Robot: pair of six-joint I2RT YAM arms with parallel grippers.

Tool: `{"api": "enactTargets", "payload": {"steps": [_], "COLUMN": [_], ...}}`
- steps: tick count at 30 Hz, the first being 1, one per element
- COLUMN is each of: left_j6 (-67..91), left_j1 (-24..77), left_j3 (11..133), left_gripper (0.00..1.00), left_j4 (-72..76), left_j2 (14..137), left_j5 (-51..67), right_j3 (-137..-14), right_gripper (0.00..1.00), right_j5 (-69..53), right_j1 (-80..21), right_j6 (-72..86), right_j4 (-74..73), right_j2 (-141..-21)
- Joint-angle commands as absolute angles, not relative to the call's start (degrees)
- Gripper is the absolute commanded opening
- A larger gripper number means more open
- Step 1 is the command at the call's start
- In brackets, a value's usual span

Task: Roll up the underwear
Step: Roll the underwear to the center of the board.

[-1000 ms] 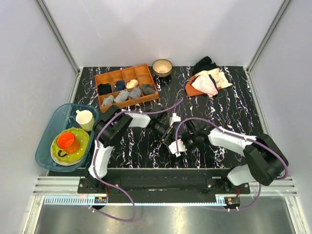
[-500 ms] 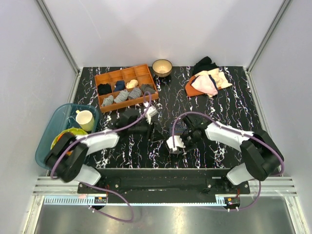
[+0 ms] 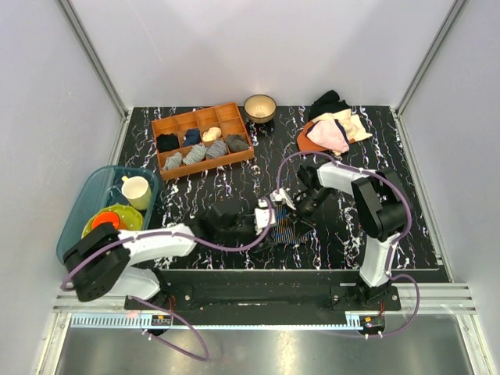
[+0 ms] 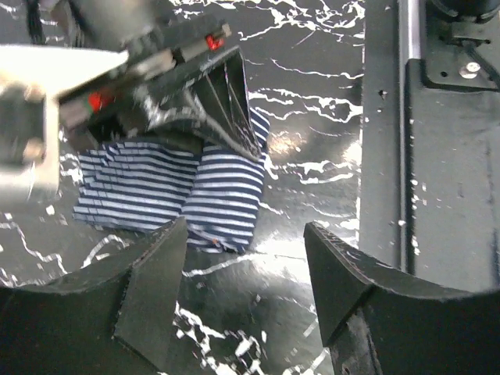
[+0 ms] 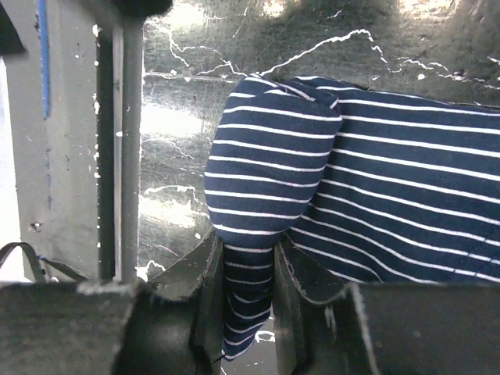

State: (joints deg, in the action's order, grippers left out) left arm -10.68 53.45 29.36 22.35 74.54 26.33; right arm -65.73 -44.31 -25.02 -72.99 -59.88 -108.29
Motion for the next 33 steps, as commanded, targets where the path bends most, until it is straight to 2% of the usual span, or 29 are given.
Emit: {"api": "enactTargets", "payload": {"steps": [1, 5, 12, 17, 22, 25, 26, 30, 33], "left_j6": [-23.81, -28.11, -30.85, -29.89, -29.44, -29.27, -28.57, -26.64, -24.70], "left_j1": [56.68, 59.41, 60.82, 61.52, 61.61, 61.61, 61.61, 61.09, 59.77], "left_j3": [38.04, 44.46, 48.16, 49.66, 49.83, 51.76, 52.55, 55.02, 54.58], "left_gripper": [0.65, 0.65, 0.64, 0.57, 0.51, 0.37, 0.27, 0.09, 0.04], "left_j4": [15.13, 9.77, 6.24, 6.15, 6.24, 2.83, 1.59, -3.25, -4.91], "left_j2": [81.20, 88.85, 95.27, 98.35, 99.49, 101.33, 102.03, 104.76, 105.03], "left_j5": [21.62, 20.31, 16.53, 9.60, 8.79, 9.58, 10.28, 13.70, 17.92], "right_j3": [-69.25, -70.58, -71.02, -70.58, -69.17, -68.73, -68.73, -68.64, -68.64], "right_gripper": [0.25, 0.25, 0.27, 0.31, 0.36, 0.38, 0.39, 0.48, 0.53], "right_j5": [-47.64, -48.08, -48.16, -48.43, -47.99, -48.16, -48.16, -47.81, -47.99], "right_j1": [-23.47, -23.12, -23.03, -23.03, -23.03, -22.68, -22.59, -19.26, -13.20], "right_j6": [-72.25, -71.81, -71.63, -71.72, -71.02, -70.32, -70.14, -68.03, -68.20], "right_j4": [-66.97, -67.50, -67.67, -67.33, -65.92, -65.39, -65.30, -64.69, -64.42], "right_j2": [-111.35, -112.67, -113.38, -112.85, -111.54, -110.66, -110.39, -106.02, -101.45]}}
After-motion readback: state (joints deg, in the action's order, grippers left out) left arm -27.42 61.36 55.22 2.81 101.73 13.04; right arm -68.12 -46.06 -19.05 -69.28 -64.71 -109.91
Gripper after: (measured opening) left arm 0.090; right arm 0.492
